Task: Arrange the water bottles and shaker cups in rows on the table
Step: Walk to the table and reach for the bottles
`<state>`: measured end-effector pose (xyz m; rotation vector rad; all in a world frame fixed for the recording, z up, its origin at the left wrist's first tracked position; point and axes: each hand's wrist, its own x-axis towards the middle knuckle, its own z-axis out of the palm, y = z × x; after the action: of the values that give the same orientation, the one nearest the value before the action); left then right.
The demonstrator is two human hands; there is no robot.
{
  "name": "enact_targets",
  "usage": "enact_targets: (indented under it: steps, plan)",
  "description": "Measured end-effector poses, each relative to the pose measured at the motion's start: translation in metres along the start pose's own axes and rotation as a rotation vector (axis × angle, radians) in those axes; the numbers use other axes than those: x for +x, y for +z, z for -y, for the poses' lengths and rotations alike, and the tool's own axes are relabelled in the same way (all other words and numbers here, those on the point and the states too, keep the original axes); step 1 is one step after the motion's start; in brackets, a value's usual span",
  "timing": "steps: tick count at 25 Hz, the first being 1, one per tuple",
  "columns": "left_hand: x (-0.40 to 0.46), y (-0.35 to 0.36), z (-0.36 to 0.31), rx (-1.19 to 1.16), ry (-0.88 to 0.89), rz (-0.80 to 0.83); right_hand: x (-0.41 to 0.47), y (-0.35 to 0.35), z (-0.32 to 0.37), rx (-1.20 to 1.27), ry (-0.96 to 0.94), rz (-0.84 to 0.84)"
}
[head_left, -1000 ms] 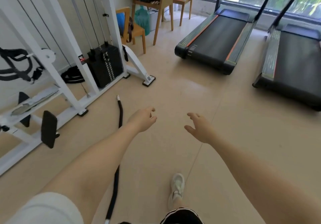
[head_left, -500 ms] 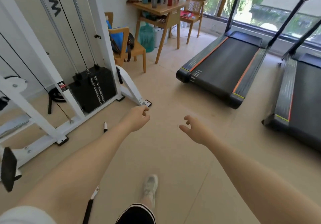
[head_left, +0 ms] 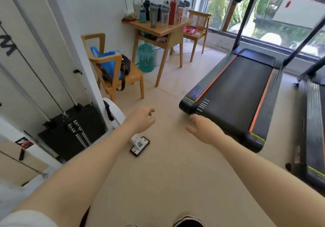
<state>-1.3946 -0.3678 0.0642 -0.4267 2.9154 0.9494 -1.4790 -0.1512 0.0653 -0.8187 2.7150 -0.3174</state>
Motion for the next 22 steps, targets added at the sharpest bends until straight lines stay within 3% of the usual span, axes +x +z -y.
enact_targets:
  steps: [5, 10, 17, 22]
  plan:
    - [0.140, 0.000, 0.009, 0.016, -0.002, -0.036, 0.151, -0.033, -0.040, 0.051, -0.041, -0.017]
    - [0.298, -0.016, 0.003, 0.077, -0.122, 0.012, 0.319, -0.079, -0.079, 0.073, -0.043, 0.132]
    - [0.481, -0.087, -0.006, -0.183, -0.171, -0.147, 0.525, -0.150, -0.096, 0.343, -0.045, 0.204]
    - [0.623, -0.126, 0.026, -0.146, -0.089, -0.266, 0.669, -0.159, -0.094, 0.325, -0.138, 0.201]
